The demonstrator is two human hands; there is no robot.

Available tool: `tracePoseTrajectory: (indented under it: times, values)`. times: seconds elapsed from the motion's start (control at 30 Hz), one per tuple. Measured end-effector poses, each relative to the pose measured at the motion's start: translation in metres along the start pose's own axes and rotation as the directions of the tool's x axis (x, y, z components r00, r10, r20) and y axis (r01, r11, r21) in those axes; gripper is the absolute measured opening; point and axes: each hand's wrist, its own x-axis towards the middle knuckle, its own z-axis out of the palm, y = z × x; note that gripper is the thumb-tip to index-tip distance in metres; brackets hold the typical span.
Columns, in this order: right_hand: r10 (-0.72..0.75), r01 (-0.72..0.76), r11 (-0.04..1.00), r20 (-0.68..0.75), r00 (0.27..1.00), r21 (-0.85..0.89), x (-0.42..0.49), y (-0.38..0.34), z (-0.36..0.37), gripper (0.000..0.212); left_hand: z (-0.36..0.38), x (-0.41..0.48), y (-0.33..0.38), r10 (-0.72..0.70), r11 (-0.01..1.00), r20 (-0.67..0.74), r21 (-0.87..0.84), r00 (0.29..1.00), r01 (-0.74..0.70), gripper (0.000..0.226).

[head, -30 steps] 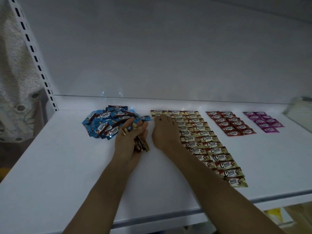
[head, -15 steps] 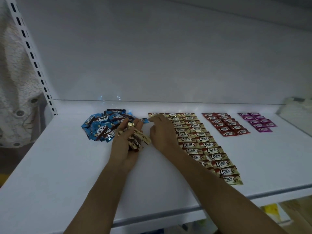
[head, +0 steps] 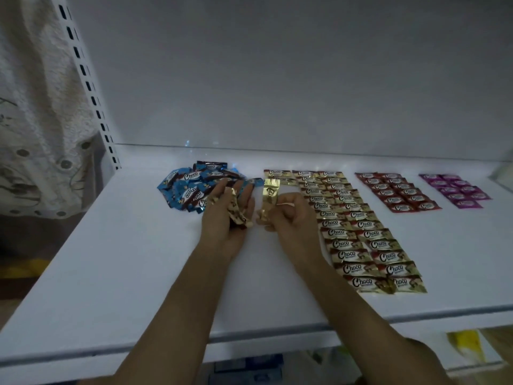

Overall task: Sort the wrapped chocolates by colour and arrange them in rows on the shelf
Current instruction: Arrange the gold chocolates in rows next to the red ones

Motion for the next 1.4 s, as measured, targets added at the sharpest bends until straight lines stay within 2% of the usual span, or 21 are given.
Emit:
tracePoseTrajectory:
  times: [0.1,0.17,0.27,0.3,0.37,0.47,0.57,0.63,0.73,0.87,0.93,1.03,1.13,1.2,1.27,1.33,1.4]
  values:
    - [-0.04,0.041,0.999,0.004,0.999,-0.014,0.002,0.006,0.0,0.016,0.005,-0.002,0.0,0.042,0.984,-0.037,0.175,0.998,-0.035,0.032]
    - [-0.17,0.167,0.983,-0.035,0.985,-0.076,0.002,0.006,-0.003,0.016,0.009,-0.004,-0.002,0.077,0.932,0.025,0.352,0.997,-0.081,0.034]
    - [-0.403,0.362,0.895,-0.126,0.906,-0.259,-0.002,0.008,-0.006,0.026,0.011,-0.011,-0.008,0.127,0.766,0.127,0.618,0.984,-0.178,0.017]
    - [-0.454,0.4,0.87,-0.155,0.877,-0.288,-0.003,0.008,-0.007,0.03,0.012,-0.013,-0.009,0.143,0.706,0.152,0.676,0.978,-0.208,0.018]
    - [-0.465,0.403,0.868,-0.195,0.863,-0.289,-0.003,0.007,-0.009,0.035,0.014,-0.017,-0.012,0.146,0.63,0.194,0.738,0.97,-0.242,0.029]
    - [-0.455,0.379,0.877,-0.255,0.853,-0.295,-0.002,0.005,-0.011,0.033,0.017,-0.024,-0.013,0.092,0.575,0.266,0.773,0.96,-0.269,0.042]
    - [-0.459,0.38,0.879,-0.292,0.839,-0.29,-0.002,0.004,-0.013,0.027,0.018,-0.026,-0.01,0.044,0.524,0.317,0.8,0.947,-0.292,0.021]
    - [-0.454,0.376,0.881,-0.291,0.842,-0.286,-0.001,0.004,-0.013,0.027,0.017,-0.025,-0.009,0.013,0.557,0.284,0.794,0.959,-0.243,0.012]
    - [-0.469,0.38,0.865,-0.263,0.843,-0.327,-0.001,0.007,-0.013,0.026,0.017,-0.023,-0.006,0.007,0.642,0.208,0.749,0.978,-0.164,0.016]
    - [-0.488,0.379,0.83,-0.202,0.849,-0.41,-0.003,0.01,-0.014,0.023,0.02,-0.025,-0.004,0.028,0.718,0.149,0.685,0.988,-0.124,0.011]
    - [-0.56,0.438,0.759,-0.139,0.817,-0.482,-0.004,0.008,-0.014,0.023,0.019,-0.023,-0.003,0.048,0.74,0.116,0.664,0.992,-0.113,0.007]
    - [-0.673,0.512,0.608,-0.052,0.738,-0.607,-0.003,0.004,-0.018,0.02,0.019,-0.018,-0.004,0.08,0.794,0.051,0.601,0.995,-0.095,0.015]
    - [-0.694,0.424,0.426,0.012,0.72,-0.8,0.004,0.006,-0.024,0.014,0.017,-0.012,-0.003,0.143,0.869,-0.007,0.479,0.99,-0.122,0.015]
    - [-0.625,0.334,0.286,0.089,0.775,-0.898,0.009,0.013,-0.023,0.014,0.015,-0.011,-0.003,0.143,0.885,-0.034,0.452,0.989,-0.113,0.026]
    - [-0.484,0.272,0.214,0.14,0.864,-0.938,0.009,0.021,-0.021,0.024,0.013,-0.011,-0.005,0.137,0.903,-0.042,0.416,0.99,-0.107,0.03]
    - [-0.409,0.249,0.226,0.14,0.902,-0.942,0.007,0.022,-0.021,0.028,0.012,-0.011,-0.006,0.118,0.927,-0.03,0.362,0.993,-0.099,0.032]
    - [-0.41,0.287,0.272,0.159,0.898,-0.919,0.004,0.019,-0.022,0.029,0.011,-0.011,-0.006,0.097,0.947,-0.001,0.309,0.995,-0.092,0.032]
